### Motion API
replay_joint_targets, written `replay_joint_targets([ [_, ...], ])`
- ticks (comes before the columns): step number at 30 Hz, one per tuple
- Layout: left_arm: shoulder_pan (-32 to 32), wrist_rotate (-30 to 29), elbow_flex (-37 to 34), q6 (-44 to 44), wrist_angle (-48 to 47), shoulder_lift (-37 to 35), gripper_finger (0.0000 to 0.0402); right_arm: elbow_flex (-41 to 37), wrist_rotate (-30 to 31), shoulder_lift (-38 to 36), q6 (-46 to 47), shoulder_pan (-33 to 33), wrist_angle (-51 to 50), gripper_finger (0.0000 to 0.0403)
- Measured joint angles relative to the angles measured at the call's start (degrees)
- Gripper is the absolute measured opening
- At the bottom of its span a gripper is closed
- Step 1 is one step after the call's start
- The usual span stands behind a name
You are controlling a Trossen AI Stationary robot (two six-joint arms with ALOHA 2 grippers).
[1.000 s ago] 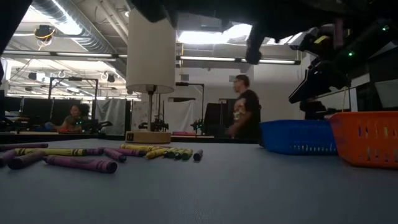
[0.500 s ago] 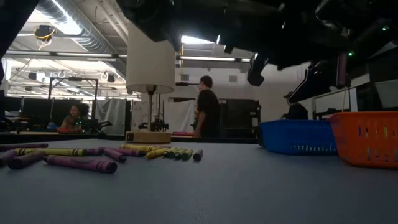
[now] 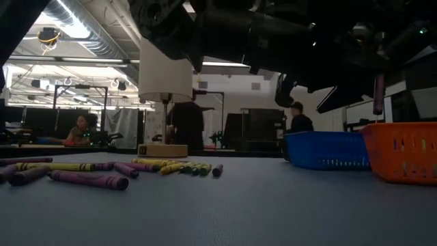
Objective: Sort crayons
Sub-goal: Put the purple crayon into the orange bin, then put the yellow crayon into the black bin
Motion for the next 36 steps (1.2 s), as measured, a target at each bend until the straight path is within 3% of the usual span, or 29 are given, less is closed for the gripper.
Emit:
replay_joint_targets([
  [15,0.0,0.0,0.0,0.0,-0.6,0.0,0.0026,0.0,0.0,0.0,0.0,0.0,0.0,0.0162],
  [29,0.0,0.0,0.0,-1.0,-1.5,1.8,0.0116,0.0,0.0,0.0,0.0,0.0,0.0,0.0162],
  [36,0.1,-0.3,0.0,-0.5,-1.3,1.5,0.0138,0.0,0.0,0.0,0.0,0.0,0.0,0.0162],
])
